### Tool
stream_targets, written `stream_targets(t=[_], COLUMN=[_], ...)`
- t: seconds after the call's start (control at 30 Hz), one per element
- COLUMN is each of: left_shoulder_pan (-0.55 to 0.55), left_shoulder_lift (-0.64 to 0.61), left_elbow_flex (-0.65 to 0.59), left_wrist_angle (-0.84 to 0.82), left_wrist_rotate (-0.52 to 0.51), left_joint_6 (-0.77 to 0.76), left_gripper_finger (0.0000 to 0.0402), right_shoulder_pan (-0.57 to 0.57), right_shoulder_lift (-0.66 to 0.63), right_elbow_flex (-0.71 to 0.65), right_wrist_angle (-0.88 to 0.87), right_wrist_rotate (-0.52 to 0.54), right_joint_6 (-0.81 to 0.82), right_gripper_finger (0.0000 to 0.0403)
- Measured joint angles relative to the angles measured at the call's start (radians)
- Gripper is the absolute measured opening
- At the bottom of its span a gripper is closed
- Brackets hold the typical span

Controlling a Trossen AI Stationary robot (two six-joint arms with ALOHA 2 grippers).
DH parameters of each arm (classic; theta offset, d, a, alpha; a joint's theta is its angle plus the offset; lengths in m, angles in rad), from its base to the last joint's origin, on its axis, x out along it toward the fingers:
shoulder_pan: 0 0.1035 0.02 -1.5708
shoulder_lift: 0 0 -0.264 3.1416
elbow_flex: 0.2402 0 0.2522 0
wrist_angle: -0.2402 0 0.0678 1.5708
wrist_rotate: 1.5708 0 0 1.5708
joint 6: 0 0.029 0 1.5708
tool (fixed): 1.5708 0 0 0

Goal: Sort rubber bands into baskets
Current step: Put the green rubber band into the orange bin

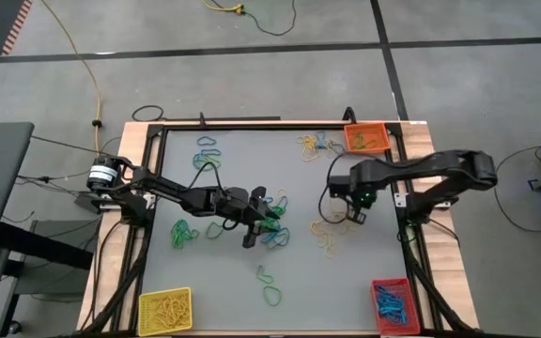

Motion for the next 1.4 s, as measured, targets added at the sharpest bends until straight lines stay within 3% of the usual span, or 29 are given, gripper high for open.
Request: stream_targets(t=[0.27, 0.73, 1.07, 1.4], left_shoulder_pan=[0.000, 0.000, 0.000, 0.000], left_shoulder_lift=[0.000, 0.000, 0.000, 0.000], left_elbow_flex=[0.000, 0.000, 0.000, 0.000], left_wrist_angle=[0.000, 0.000, -0.001, -0.019], left_wrist_rotate=[-0.008, -0.009, -0.010, -0.009], left_joint_6=[0.002, -0.010, -0.010, -0.009], left_gripper_finger=[0.0178, 0.0178, 0.0178, 0.0178], right_shoulder_pan=[-0.112, -0.542, -0.731, -0.820], right_shoulder_lift=[-0.144, -0.180, -0.043, 0.119], right_elbow_flex=[0.072, 0.076, 0.076, 0.075], right_wrist_angle=[0.151, 0.359, 0.493, 0.573], right_wrist_rotate=[0.174, 0.250, 0.195, 0.195], right_joint_6=[0.007, -0.230, -0.320, -0.364], right_gripper_finger=[0.0017, 0.0019, 0.0019, 0.0028])
